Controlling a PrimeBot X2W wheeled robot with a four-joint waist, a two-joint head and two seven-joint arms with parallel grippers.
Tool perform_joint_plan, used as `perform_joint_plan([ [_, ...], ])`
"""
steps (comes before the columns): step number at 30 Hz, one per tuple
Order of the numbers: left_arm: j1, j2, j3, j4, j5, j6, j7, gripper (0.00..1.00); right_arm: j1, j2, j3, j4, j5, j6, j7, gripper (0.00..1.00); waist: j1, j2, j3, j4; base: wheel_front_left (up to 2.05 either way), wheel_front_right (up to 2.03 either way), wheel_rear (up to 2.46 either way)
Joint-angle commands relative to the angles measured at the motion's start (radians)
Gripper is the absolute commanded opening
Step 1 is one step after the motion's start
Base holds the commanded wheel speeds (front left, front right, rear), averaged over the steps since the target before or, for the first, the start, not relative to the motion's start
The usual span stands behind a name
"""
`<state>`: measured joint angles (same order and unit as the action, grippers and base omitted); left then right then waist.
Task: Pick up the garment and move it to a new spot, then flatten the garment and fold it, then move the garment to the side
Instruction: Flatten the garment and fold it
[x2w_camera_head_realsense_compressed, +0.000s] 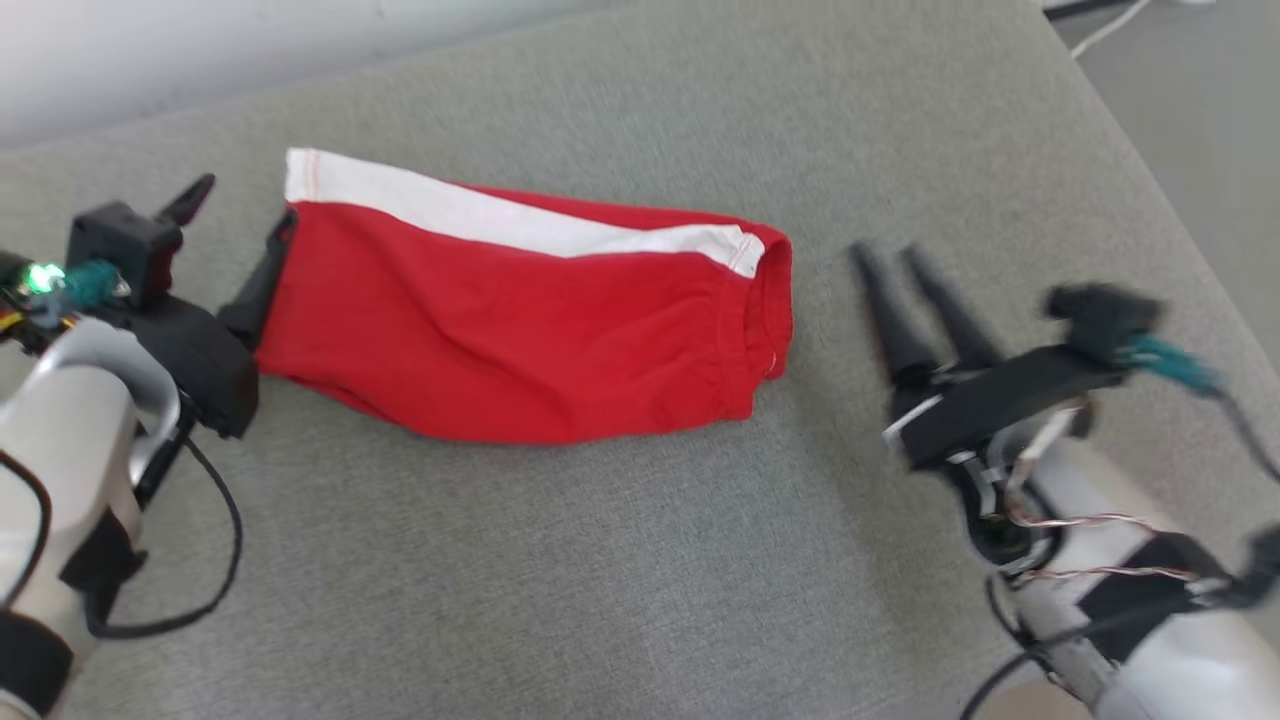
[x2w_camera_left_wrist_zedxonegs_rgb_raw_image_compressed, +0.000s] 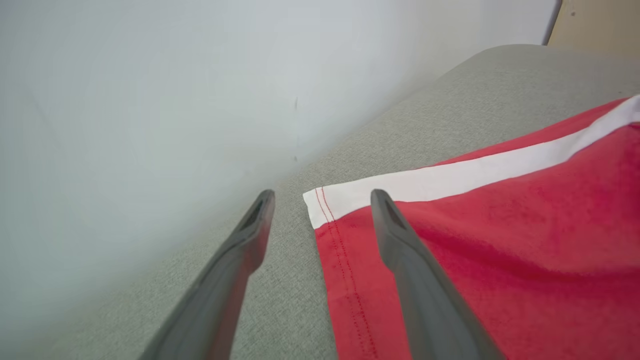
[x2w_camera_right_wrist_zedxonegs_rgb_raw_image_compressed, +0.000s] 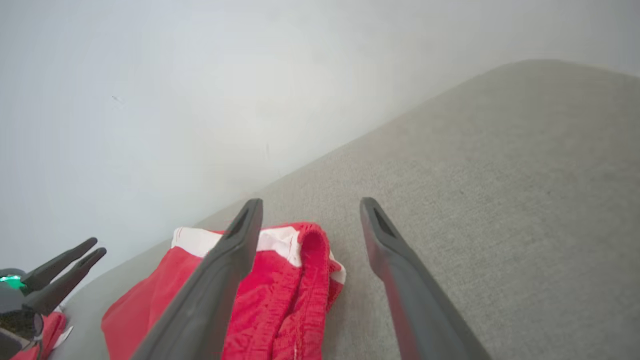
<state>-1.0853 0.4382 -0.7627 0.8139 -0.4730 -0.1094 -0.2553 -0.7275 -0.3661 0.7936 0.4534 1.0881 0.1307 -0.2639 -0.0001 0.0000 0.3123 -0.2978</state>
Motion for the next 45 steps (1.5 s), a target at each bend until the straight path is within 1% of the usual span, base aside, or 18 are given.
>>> perform_joint_plan([
  [1,0.028,0.005,0.004,-0.013,-0.01,0.007,-0.005,1.0,0.032,0.007,-0.051,-0.027,-0.038,0.0,-0.002,1.0,0.0001,0.0,-0.036,0.024,0.0,0.0,0.0],
  [5,0.081,0.013,0.024,-0.083,-0.015,0.03,-0.009,1.0,0.172,0.043,-0.226,-0.137,-0.235,0.0,-0.003,1.0,0.0001,0.0,-0.066,0.042,0.0,0.0,0.0],
  [9,0.141,0.025,0.057,-0.178,-0.013,0.063,-0.01,1.0,0.303,0.087,-0.351,-0.233,-0.43,0.0,-0.003,1.0,0.0001,0.0,-0.087,0.057,0.0,0.0,0.0],
  [11,0.174,0.03,0.071,-0.215,-0.014,0.075,-0.008,1.0,0.361,0.12,-0.403,-0.28,-0.496,0.0,-0.003,1.0,0.0001,0.0,-0.096,0.063,0.0,0.0,0.0],
  [13,0.204,0.032,0.085,-0.248,-0.018,0.084,-0.008,1.0,0.408,0.132,-0.448,-0.318,-0.565,0.0,-0.003,1.0,0.0001,0.0,-0.103,0.07,0.0,0.0,0.0],
  [17,0.249,0.038,0.096,-0.284,-0.017,0.087,-0.008,1.0,0.496,0.176,-0.506,-0.37,-0.637,0.0,-0.003,1.0,0.0001,0.0,-0.113,0.081,0.0,0.0,0.0],
  [20,0.273,0.051,0.104,-0.288,-0.039,0.066,-0.008,1.0,0.55,0.209,-0.522,-0.392,-0.673,0.0,-0.003,1.0,0.0001,0.0,-0.118,0.07,0.0,0.0,0.0],
  [23,0.282,0.06,0.101,-0.284,-0.058,0.051,0.006,1.0,0.556,0.229,-0.513,-0.389,-0.695,0.0,-0.003,1.0,0.0001,0.0,-0.114,0.051,0.0,0.0,0.0],
  [27,0.279,0.072,0.095,-0.253,-0.077,0.034,0.04,1.0,0.525,0.243,-0.488,-0.384,-0.689,0.0,-0.003,1.0,0.0001,0.0,-0.087,0.011,0.0,0.0,0.0],
  [29,0.28,0.078,0.097,-0.211,-0.099,0.026,0.06,1.0,0.509,0.256,-0.47,-0.378,-0.681,0.0,-0.003,1.0,0.0001,0.0,-0.061,-0.02,0.0,0.0,0.0],
  [32,0.284,0.074,0.103,-0.186,-0.122,0.018,0.074,1.0,0.506,0.26,-0.468,-0.373,-0.675,0.0,-0.003,1.0,0.0001,0.0,-0.05,-0.033,0.0,0.0,0.0],
  [36,0.277,0.084,0.097,-0.138,-0.139,0.007,0.094,1.0,0.494,0.269,-0.464,-0.368,-0.668,0.0,-0.003,1.0,0.0001,0.0,-0.032,-0.053,0.0,0.0,0.0],
  [39,0.272,0.071,0.093,-0.113,-0.148,0.003,0.088,1.0,0.495,0.271,-0.466,-0.365,-0.667,0.0,-0.003,1.0,0.0001,0.0,-0.027,-0.058,0.0,0.0,0.0],
  [43,0.267,0.04,0.07,-0.065,-0.166,-0.006,0.116,1.0,0.484,0.274,-0.466,-0.356,-0.678,0.0,-0.003,1.0,0.0001,0.0,-0.021,-0.053,0.0,0.0,0.0],
  [44,0.261,0.037,0.063,-0.056,-0.162,-0.008,0.118,0.95,0.48,0.275,-0.465,-0.356,-0.681,0.0,-0.003,1.0,0.0001,0.0,-0.02,-0.051,0.0,0.0,0.0],
  [45,0.253,0.036,0.057,-0.048,-0.149,-0.001,0.11,0.41,0.477,0.275,-0.464,-0.357,-0.683,0.0,-0.003,1.0,0.0001,0.0,-0.019,-0.049,0.0,0.0,0.0],
])
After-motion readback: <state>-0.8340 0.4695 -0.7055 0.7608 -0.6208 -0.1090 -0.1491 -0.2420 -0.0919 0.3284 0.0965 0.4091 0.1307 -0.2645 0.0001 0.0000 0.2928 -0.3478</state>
